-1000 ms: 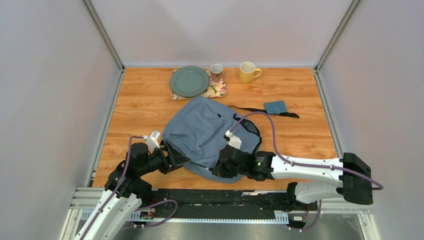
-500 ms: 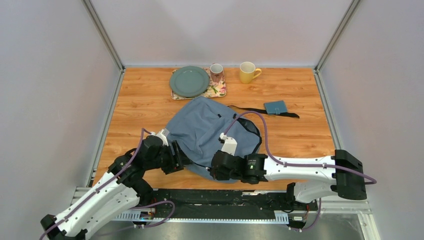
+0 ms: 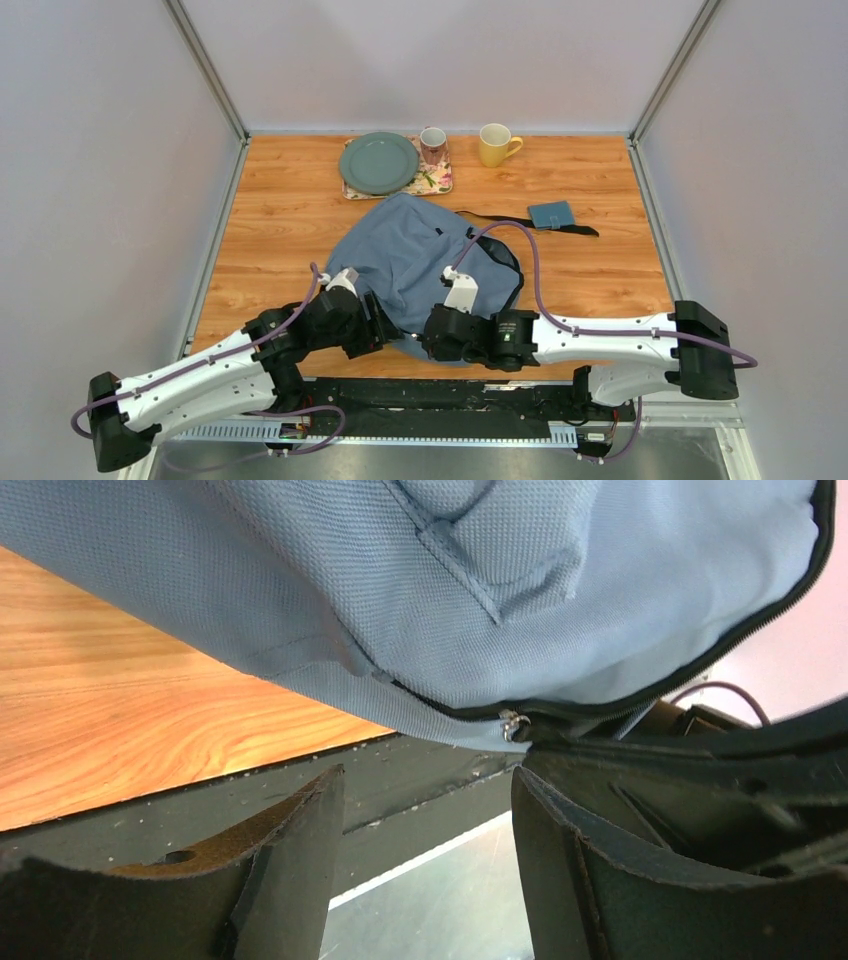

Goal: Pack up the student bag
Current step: Zip the student bag at the center of the board.

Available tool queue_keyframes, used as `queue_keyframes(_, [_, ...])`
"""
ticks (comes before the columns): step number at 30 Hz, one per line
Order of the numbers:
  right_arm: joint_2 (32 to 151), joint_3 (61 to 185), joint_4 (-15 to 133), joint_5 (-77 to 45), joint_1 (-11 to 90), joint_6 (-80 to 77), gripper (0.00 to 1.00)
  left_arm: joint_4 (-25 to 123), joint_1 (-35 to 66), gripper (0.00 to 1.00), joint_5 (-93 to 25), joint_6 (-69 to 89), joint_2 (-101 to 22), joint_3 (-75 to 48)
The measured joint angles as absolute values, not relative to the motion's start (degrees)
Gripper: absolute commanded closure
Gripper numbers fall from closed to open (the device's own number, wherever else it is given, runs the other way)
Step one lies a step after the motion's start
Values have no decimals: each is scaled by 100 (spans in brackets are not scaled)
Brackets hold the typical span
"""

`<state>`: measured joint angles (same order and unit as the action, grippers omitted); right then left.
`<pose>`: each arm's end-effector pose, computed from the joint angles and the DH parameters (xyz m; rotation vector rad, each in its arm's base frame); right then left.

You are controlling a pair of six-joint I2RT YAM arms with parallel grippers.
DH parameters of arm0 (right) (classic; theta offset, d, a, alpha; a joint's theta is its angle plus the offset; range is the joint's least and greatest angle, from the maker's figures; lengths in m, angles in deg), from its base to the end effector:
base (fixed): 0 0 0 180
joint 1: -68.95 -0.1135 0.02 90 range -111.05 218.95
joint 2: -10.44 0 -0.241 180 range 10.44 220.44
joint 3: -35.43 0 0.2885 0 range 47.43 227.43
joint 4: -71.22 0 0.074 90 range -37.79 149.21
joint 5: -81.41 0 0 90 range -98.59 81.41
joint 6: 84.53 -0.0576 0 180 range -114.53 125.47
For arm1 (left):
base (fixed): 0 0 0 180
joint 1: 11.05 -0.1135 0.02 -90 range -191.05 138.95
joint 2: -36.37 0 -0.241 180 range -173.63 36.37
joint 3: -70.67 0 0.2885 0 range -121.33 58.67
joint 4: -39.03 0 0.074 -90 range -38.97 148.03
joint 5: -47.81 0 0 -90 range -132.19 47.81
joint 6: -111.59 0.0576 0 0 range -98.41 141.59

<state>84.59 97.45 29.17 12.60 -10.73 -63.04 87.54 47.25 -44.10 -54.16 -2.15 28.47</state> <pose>0.0762 0.3022 0.1812 -0.0946 2.5480 0.6606 0.1134 -0.1799 0.1894 -0.4172 2.5984 -0.9907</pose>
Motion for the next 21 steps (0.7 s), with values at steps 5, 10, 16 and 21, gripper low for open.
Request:
queue_keyframes(5, [8374,9736,2919,1424,-1247,-6278,100,8513,4850,31,-4705,-5826,-479,2873])
queue_keyframes(10, [8252,9659,3009,1511,-1427,-6197,100,8317,4858,32,-4965,-6189,-587,2998])
queue_keyframes(16, [8186,9496,3129,1553,-1516,-6101,100,8089,4861,40,-5050,-6441,-947,3042])
queue_keyframes(21, [8138,9447,3230,1570,-1564,-6035,100,7862,4861,57,-5066,-6563,-1120,3127])
